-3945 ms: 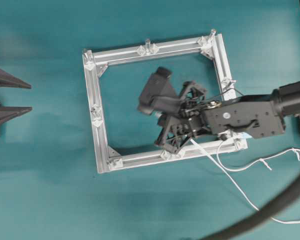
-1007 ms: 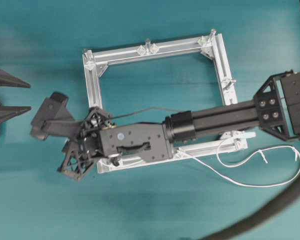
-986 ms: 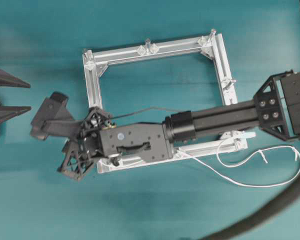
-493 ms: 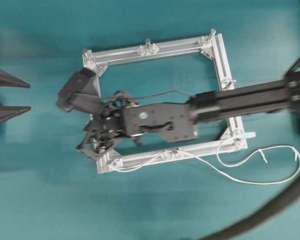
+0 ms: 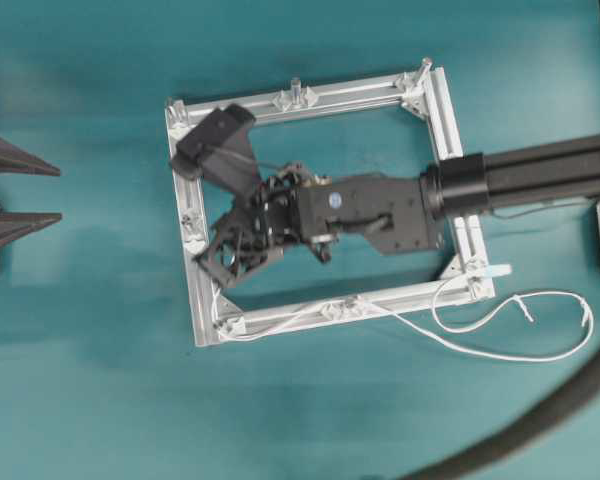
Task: Move the cable alternately left and right between 8 pins so it hooks onto each one.
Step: 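Route the cable up the left side of the frame around the pins, then wrap the cable around the top-left corner pin with the right gripper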
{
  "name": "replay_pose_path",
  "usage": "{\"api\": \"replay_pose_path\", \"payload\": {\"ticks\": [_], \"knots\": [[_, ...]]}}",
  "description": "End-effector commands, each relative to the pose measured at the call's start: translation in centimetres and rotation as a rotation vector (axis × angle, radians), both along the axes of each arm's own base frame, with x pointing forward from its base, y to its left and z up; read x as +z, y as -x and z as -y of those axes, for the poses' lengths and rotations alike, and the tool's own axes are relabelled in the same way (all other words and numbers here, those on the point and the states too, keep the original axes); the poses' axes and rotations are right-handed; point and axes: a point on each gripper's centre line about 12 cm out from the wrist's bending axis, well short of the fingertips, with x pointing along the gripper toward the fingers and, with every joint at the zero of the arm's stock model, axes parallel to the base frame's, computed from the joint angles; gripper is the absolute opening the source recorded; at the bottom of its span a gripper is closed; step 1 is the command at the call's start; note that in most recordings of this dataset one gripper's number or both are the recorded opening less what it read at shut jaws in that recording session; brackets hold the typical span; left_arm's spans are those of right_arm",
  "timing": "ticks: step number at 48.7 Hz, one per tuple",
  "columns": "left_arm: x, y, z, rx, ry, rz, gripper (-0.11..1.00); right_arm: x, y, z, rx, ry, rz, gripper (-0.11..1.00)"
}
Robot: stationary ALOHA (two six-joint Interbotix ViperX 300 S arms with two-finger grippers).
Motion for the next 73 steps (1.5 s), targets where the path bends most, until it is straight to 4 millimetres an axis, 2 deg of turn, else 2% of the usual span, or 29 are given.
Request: {"api": "replay_pose_path", "payload": {"ticks": [1, 7, 17, 28, 39, 46, 58, 67, 73], "knots": [[0.4, -0.1, 0.0, -0.005, -0.010, 0.008, 0.74, 2.4, 0.1, 1.8, 0.000, 0.020, 0.038, 0.15], [0.3, -0.1, 0.0, -0.005, -0.010, 0.007, 0.74, 2.2, -0.1, 3.5, 0.047, 0.048, 0.000, 0.15], [0.3, -0.1, 0.0, -0.005, -0.010, 0.007, 0.74, 2.3, -2.2, 5.8, 0.124, 0.085, -0.040, 0.15], [0.3, -0.1, 0.0, -0.005, -0.010, 0.007, 0.74, 2.5, -5.1, 7.7, 0.207, 0.135, -0.080, 0.15], [0.4, -0.1, 0.0, -0.005, -0.010, 0.010, 0.74, 3.6, -6.9, 9.3, 0.285, 0.203, -0.078, 0.15], [0.4, -0.1, 0.0, -0.005, -0.010, 0.008, 0.74, 3.3, -7.7, 10.3, 0.342, 0.247, -0.080, 0.15], [0.4, -0.1, 0.0, -0.005, -0.010, 0.008, 0.74, 3.7, -9.2, 11.8, 0.389, 0.365, 0.009, 0.15], [0.3, -0.1, 0.0, -0.005, -0.010, 0.007, 0.74, 4.9, -10.5, 12.7, 0.401, 0.510, 0.122, 0.15], [0.4, -0.1, 0.0, -0.005, -0.010, 0.008, 0.74, 4.4, -10.6, 13.4, 0.395, 0.532, 0.119, 0.15]]}}
